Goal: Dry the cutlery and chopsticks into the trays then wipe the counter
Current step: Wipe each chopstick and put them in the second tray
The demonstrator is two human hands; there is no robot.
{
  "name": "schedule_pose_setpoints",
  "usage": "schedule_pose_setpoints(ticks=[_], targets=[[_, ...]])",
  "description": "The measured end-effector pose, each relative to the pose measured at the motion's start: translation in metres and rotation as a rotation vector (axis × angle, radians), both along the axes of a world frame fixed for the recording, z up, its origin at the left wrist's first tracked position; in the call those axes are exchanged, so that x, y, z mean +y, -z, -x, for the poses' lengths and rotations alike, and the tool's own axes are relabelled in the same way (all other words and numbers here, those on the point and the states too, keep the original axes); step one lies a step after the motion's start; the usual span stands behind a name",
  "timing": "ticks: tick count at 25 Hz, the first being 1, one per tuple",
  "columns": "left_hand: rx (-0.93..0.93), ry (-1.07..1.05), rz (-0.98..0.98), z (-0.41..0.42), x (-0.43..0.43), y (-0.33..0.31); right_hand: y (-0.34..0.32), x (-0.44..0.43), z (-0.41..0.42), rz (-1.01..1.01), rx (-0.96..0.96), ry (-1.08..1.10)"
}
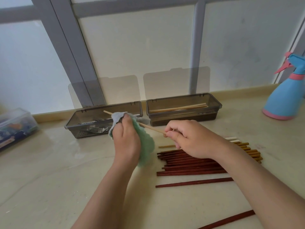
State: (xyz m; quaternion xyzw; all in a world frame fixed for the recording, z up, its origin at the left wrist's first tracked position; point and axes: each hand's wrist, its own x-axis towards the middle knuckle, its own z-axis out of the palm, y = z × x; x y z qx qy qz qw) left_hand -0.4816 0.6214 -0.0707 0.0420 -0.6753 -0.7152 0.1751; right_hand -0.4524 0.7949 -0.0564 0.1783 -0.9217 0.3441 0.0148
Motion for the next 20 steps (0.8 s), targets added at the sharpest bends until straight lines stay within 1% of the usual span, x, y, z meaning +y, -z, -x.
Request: schedule_pose_setpoints(ticks=[2, 5, 8, 10, 12, 13, 14, 16, 17, 19, 20], targets=[[-0.024, -0.013, 0.026, 0.001, -0.001, 0.004, 0.003, -0.004, 0.001, -0.001, 0.012, -0.015], [0.019, 0.119, 0.166, -0.009, 0.014, 0.01, 0.008, -0.019, 0.001, 0.064, 0.054, -0.013], [0.034, 0.177, 0.245, -0.011, 0.019, 0.012, 0.008, -0.019, 0.004, 0.095, 0.04, 0.019], [0.013, 0.145, 0.195, -0.007, 0.012, 0.01, 0.004, -0.012, 0.002, 0.054, -0.029, 0.022], [-0.025, 0.073, 0.095, 0.0, 0.004, 0.007, 0.002, -0.007, 0.0, 0.069, -0.108, 0.012], [-0.025, 0.055, 0.067, 0.0, 0.004, 0.007, 0.002, -0.008, 0.0, 0.082, -0.113, 0.009], [0.001, 0.06, 0.094, -0.003, 0.006, 0.007, 0.002, -0.009, 0.0, 0.09, -0.09, 0.01], [0.098, 0.141, 0.244, -0.012, 0.014, 0.012, 0.005, -0.016, -0.001, 0.131, -0.06, -0.005], [0.134, 0.185, 0.305, -0.014, 0.017, 0.015, 0.007, -0.019, -0.001, 0.174, -0.074, -0.011], [0.163, 0.228, 0.364, -0.01, 0.017, 0.018, 0.006, -0.018, 0.0, 0.238, -0.129, 0.024], [0.176, 0.244, 0.374, -0.008, 0.015, 0.017, 0.003, -0.015, 0.0, 0.248, -0.128, 0.064]])
